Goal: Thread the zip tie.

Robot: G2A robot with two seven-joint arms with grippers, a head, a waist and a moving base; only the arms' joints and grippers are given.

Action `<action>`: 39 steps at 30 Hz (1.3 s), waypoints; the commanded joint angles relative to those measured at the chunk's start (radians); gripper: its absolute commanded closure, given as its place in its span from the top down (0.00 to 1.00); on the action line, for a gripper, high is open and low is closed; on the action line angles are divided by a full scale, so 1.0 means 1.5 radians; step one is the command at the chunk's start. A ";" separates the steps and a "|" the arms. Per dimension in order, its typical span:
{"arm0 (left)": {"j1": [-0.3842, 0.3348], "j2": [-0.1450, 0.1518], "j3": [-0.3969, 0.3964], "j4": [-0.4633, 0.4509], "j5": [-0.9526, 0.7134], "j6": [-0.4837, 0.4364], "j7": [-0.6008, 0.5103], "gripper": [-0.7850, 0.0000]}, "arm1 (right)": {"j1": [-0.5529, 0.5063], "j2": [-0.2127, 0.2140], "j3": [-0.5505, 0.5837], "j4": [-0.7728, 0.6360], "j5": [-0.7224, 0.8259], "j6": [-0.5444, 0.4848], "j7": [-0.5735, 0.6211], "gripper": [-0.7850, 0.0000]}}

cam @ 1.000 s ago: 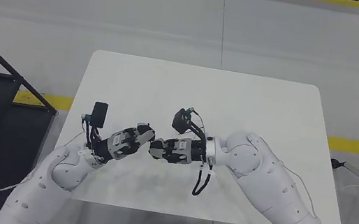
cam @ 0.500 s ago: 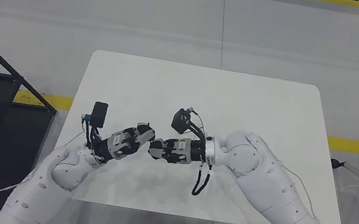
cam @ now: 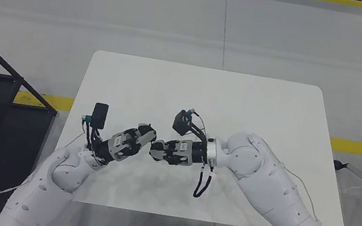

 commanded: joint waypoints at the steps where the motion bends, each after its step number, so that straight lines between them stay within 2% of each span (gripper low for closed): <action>1: 0.000 0.000 0.000 0.000 -0.001 -0.001 -0.001 0.15 | -0.001 0.000 0.001 0.000 0.000 0.000 0.001 0.00; 20: 0.002 -0.004 -0.007 0.000 -0.001 -0.004 -0.002 0.15 | -0.004 -0.004 0.008 0.002 -0.002 0.003 0.009 0.00; 22: 0.002 -0.004 -0.008 0.000 -0.001 -0.004 -0.002 0.11 | -0.004 -0.005 0.009 0.003 0.000 0.003 0.010 0.00; 24: 0.002 -0.005 -0.008 0.000 -0.001 -0.005 -0.003 0.00 | -0.004 -0.005 0.010 0.003 0.000 0.003 0.010 0.00; 35: 0.002 -0.006 -0.010 0.002 -0.001 -0.004 -0.006 0.00 | -0.006 -0.007 0.015 0.005 0.000 0.003 0.012 0.00; 36: 0.002 -0.007 -0.010 0.002 0.000 -0.003 -0.006 0.00 | -0.006 -0.007 0.016 0.006 0.000 0.002 0.012 0.09; 37: 0.002 -0.007 -0.010 0.003 -0.001 -0.002 -0.006 0.00 | -0.006 -0.007 0.018 0.006 0.000 0.002 0.011 0.25; 39: 0.001 -0.007 -0.013 0.003 -0.001 0.001 -0.004 0.00 | -0.007 -0.004 0.028 0.007 -0.005 0.004 0.007 0.38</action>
